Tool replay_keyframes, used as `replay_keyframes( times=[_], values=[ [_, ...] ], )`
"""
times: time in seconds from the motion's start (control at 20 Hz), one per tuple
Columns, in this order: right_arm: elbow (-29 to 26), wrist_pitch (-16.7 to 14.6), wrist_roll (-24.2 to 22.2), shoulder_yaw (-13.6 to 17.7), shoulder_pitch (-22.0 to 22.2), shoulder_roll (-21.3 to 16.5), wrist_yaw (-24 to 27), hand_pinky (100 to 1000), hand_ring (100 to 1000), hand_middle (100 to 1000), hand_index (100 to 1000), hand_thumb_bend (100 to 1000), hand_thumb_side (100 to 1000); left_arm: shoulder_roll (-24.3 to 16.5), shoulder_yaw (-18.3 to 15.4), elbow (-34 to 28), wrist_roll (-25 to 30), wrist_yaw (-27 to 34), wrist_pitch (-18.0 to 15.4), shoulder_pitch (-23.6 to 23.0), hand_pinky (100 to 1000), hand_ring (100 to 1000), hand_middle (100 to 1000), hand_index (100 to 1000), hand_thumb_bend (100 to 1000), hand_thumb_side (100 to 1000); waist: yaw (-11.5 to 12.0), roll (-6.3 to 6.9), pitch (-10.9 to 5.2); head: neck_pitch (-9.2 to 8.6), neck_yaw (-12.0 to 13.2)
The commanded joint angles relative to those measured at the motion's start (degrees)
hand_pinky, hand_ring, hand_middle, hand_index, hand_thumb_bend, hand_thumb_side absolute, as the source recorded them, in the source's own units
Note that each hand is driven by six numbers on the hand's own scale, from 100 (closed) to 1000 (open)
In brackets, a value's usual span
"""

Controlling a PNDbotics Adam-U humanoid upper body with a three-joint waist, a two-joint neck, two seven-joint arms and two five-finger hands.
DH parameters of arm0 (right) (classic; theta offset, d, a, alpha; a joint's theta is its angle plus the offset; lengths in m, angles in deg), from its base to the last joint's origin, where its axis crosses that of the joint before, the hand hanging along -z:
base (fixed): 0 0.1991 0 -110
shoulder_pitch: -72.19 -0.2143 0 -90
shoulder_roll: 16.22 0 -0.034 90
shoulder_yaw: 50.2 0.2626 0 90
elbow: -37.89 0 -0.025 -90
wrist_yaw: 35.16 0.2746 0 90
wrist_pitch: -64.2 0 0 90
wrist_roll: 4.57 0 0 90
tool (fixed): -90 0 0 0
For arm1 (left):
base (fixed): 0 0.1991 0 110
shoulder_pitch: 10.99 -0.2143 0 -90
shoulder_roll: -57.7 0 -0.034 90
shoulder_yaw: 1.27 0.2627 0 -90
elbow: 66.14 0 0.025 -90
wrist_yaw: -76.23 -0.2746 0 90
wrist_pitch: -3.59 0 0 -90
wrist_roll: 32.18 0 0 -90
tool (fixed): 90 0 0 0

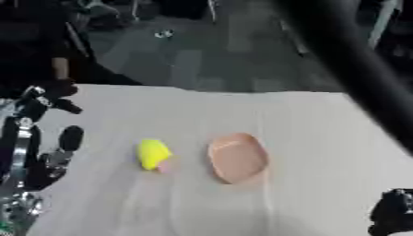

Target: Pick up objects on the table and place them in the box.

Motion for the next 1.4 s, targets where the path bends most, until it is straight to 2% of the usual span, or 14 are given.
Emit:
replay_keyframes(
  times=[0.05, 0.4, 0.5, 0.6, 0.75, 1.0, 1.1, 1.2, 1.4],
  values=[
    [-0.8, 0.2, 0.1, 0.3, -0.1, -0.6, -0.1, 216, 373, 372, 495, 100, 1000, -1.2, -0.3, -1.1, 0.1, -0.1, -0.1, 0.5, 669, 545, 759, 780, 457, 957, 0.0, -0.07, -0.35, -0.98, 0.6],
    [-0.8, 0.3, 0.1, 0.3, -0.1, -0.5, -0.3, 215, 373, 372, 495, 100, 1000, -1.2, -0.3, -1.1, 0.1, -0.1, 0.0, 0.5, 669, 545, 759, 780, 458, 956, 0.0, -0.1, -0.3, -1.05, 0.7],
    [-0.8, 0.4, 0.1, 0.1, 0.0, -0.4, -0.3, 212, 373, 374, 496, 100, 1000, -1.6, -0.4, -1.1, 0.5, -0.5, 0.2, 0.7, 700, 565, 778, 798, 454, 965, 0.1, -0.19, -0.27, -0.98, 0.4],
    [-0.8, 0.8, 0.0, 0.0, 0.1, -0.1, -0.3, 211, 373, 375, 497, 100, 1000, -2.4, -1.0, -1.1, 2.4, -1.6, 1.0, 1.2, 740, 597, 809, 820, 428, 982, 0.4, -0.36, -0.28, -0.85, 0.0],
    [-0.8, 1.3, -0.2, -0.3, 0.5, 0.3, -0.7, 210, 373, 375, 497, 100, 1000, -4.7, -1.9, -1.1, 6.9, -3.7, 2.4, 1.3, 779, 630, 834, 834, 439, 980, 0.5, -0.44, -0.36, -0.48, 0.0],
    [-0.8, 1.6, -0.1, -0.8, 0.9, 0.4, -1.8, 211, 374, 376, 497, 100, 1000, -14.4, -1.9, -1.1, 14.9, -3.1, 2.6, -1.2, 834, 657, 837, 822, 523, 864, 0.4, -0.12, -0.52, -0.16, 0.1],
    [-0.8, 1.6, 0.1, -0.9, 0.9, 0.3, -2.1, 211, 374, 376, 497, 100, 1000, -17.8, -2.0, -1.1, 18.3, -2.2, 2.5, -2.0, 841, 664, 840, 822, 528, 855, 0.2, 0.02, -0.59, -0.07, 0.2],
    [-0.8, 1.6, 0.2, -0.9, 1.0, 0.1, -2.2, 211, 374, 375, 497, 100, 1000, -21.0, -2.0, -1.1, 21.8, -2.2, 2.2, -2.5, 911, 704, 849, 819, 549, 820, 0.1, 0.2, -0.73, 0.24, 0.3],
    [-0.8, 1.7, 0.3, -0.9, 1.1, -0.3, -2.3, 212, 374, 375, 497, 100, 1000, -26.4, -1.8, -1.1, 29.8, -3.1, 2.3, -2.2, 978, 757, 868, 825, 556, 802, -0.2, 0.58, -1.09, 0.99, 0.6]
  ],
)
